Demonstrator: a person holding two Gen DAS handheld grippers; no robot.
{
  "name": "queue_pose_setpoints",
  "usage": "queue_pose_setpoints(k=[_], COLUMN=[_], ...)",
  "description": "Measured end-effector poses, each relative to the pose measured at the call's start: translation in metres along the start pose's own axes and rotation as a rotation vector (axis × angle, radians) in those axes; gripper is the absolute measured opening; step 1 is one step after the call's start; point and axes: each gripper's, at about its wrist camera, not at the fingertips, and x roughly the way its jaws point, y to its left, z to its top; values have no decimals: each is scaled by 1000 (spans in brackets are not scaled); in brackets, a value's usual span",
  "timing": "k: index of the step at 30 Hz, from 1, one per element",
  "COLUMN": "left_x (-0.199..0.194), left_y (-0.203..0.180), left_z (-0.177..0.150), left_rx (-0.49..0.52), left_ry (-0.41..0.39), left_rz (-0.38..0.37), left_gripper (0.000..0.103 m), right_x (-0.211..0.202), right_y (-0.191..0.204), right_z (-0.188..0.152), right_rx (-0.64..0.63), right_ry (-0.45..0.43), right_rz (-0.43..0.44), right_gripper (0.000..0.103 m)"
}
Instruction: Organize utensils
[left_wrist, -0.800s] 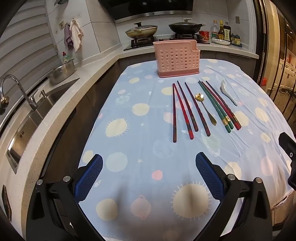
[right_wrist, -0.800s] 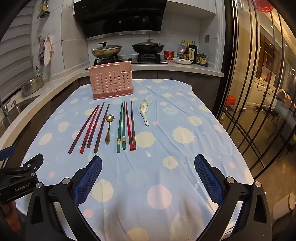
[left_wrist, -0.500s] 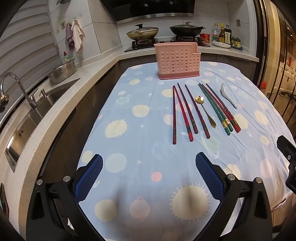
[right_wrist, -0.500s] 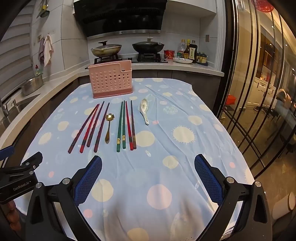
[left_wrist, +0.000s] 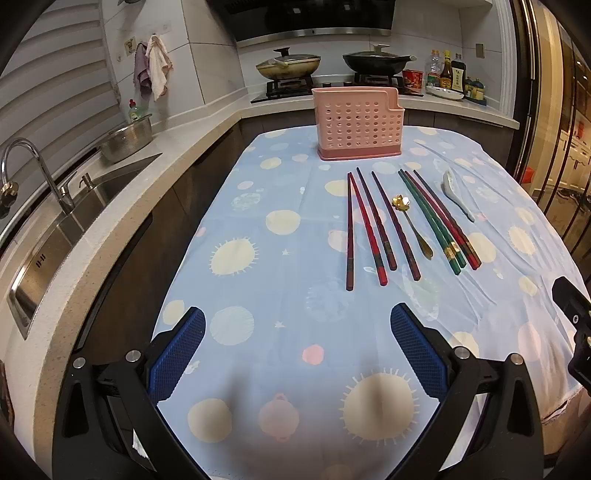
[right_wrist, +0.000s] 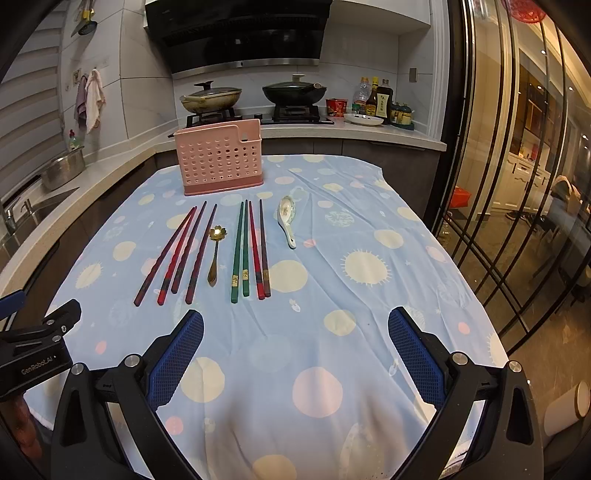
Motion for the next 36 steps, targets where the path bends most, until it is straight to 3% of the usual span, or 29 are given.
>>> queue_pose_setpoints(k=[11,22,36], left_x=[0,4,8], left_y=[2,1,-1], left_z=[2,4,4], left_rx=[-22,-4,13], left_ry=[-44,-47,-26], left_rz=[-24,18,8], left_gripper=[96,96,96], right_x=[6,8,10], right_y=[-6,-5,-4], right_z=[-4,0,0], right_rx=[1,0,0], right_ry=[3,5,9], right_rz=[-1,-3,-5], right_gripper=[96,96,96])
